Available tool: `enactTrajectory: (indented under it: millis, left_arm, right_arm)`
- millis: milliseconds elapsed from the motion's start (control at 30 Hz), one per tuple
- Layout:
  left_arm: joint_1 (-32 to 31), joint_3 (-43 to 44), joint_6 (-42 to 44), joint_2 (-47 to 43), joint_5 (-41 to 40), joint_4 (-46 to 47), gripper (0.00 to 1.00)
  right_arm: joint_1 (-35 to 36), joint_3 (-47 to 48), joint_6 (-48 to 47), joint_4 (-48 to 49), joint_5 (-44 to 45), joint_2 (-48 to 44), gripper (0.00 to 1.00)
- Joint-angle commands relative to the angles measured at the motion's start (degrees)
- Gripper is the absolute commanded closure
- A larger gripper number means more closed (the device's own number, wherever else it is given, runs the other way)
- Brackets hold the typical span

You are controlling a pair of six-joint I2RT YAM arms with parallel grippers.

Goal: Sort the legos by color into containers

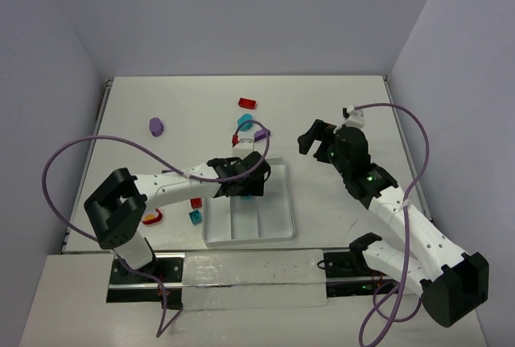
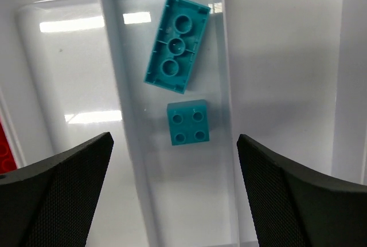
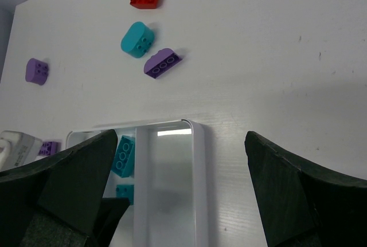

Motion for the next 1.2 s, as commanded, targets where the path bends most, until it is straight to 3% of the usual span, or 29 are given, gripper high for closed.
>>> enactTrajectory:
  millis: [0, 200, 333, 667, 933, 1167]
  left_arm:
    - [0.6, 0.2, -6.2, -7.5, -4.0, -6.5, 0.02]
    - [4.9, -10.2, -19.9, -24.8, -1.4, -12.2, 0.07]
    - [5.2, -15.8, -29.7, -30.9, -1.5, -17.1, 0.14]
    - [6.0, -26.6, -44.5, -36.0, -0.1, -22.1, 0.22]
    - [8.6, -30.3, -43.5, -40.2, 0.4, -19.8, 0.25]
    - [10.3, -29.8, -38.6, -36.5, 1.2, -16.2, 0.26]
  right_arm:
    - [-0.2, -0.2, 0.5, 1.4, 0.1, -1.3, 0.0]
    - [-0.2, -1.4, 0.9, 3.2, -1.1, -0.6, 0.0]
    - [-0.1, -1.0, 1.1, 3.6, -2.2, 0.3, 0.0]
    - [-0.1, -2.5, 1.7, 4.9, -3.9, -0.2, 0.0]
    - [-0.2, -2.9, 2.2, 5.0, -4.3, -0.4, 0.0]
    - [-0.2, -2.7, 2.3, 4.9, -4.6, 0.1, 0.0]
